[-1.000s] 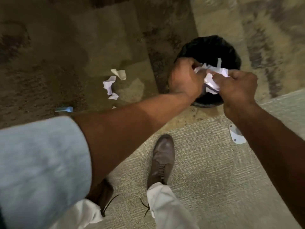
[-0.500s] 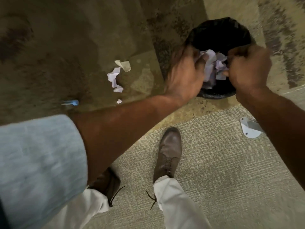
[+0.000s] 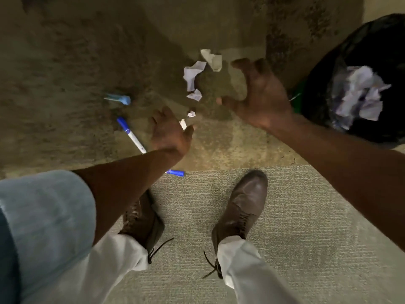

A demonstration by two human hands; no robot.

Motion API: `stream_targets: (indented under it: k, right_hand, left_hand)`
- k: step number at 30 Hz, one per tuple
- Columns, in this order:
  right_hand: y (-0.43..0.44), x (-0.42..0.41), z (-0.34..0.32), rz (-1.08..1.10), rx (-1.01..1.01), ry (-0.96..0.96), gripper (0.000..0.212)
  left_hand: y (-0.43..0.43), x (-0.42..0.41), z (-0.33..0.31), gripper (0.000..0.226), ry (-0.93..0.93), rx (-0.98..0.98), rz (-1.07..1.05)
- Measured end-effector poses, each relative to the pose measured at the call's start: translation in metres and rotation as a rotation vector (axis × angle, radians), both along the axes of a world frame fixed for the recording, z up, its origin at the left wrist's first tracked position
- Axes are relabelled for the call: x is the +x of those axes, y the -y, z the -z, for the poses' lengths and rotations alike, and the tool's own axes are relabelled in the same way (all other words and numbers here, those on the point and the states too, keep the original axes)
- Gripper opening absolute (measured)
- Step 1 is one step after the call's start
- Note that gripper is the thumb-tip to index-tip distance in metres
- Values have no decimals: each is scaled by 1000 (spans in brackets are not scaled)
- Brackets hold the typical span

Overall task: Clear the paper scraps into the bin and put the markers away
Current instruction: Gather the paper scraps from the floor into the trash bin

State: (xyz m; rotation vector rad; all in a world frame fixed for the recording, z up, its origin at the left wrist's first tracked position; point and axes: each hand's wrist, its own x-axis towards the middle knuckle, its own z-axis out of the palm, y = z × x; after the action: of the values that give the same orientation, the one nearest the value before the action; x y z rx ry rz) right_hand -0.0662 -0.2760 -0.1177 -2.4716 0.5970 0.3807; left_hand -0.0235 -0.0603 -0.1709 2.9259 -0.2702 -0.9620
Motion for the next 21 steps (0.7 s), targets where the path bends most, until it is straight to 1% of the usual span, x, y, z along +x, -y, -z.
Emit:
stream_targets:
  k: [2, 4, 7, 9, 12, 14, 16, 18, 21]
  right_hand:
    - [-7, 16, 26, -125, -60, -71, 99]
    - [-11, 31, 49, -229, -143, -98, 112]
    - [-18, 55, 75, -266, -174, -130, 119]
    - [-20, 69, 88, -306, -196, -163, 119]
    - [-21, 82, 101, -414, -209, -158, 112]
    - [-24, 89, 108, -470, -215, -160, 106]
    - [-30, 92, 113, -552, -267, -163, 97]
    - [-33, 89, 115, -653, -328, -132, 85]
    - [-39, 78, 119, -783, -390, -56, 63]
  left_hand:
    - [-6, 8, 15, 93, -25, -31, -21]
    - [-6, 14, 30, 95, -60, -29, 5]
    - [-3, 15, 48, 95, -62, -78, 80]
    - [-1, 10, 55, 91, 0, -83, 205]
    - [0, 5, 64, 74, 73, -60, 376]
    - [-1, 5, 72, 61, 68, -81, 455]
    - [-2, 3, 78, 51, 46, -121, 536]
    - [-3, 1, 79, 50, 49, -156, 630]
    - [-5, 1, 74, 50, 71, -196, 688]
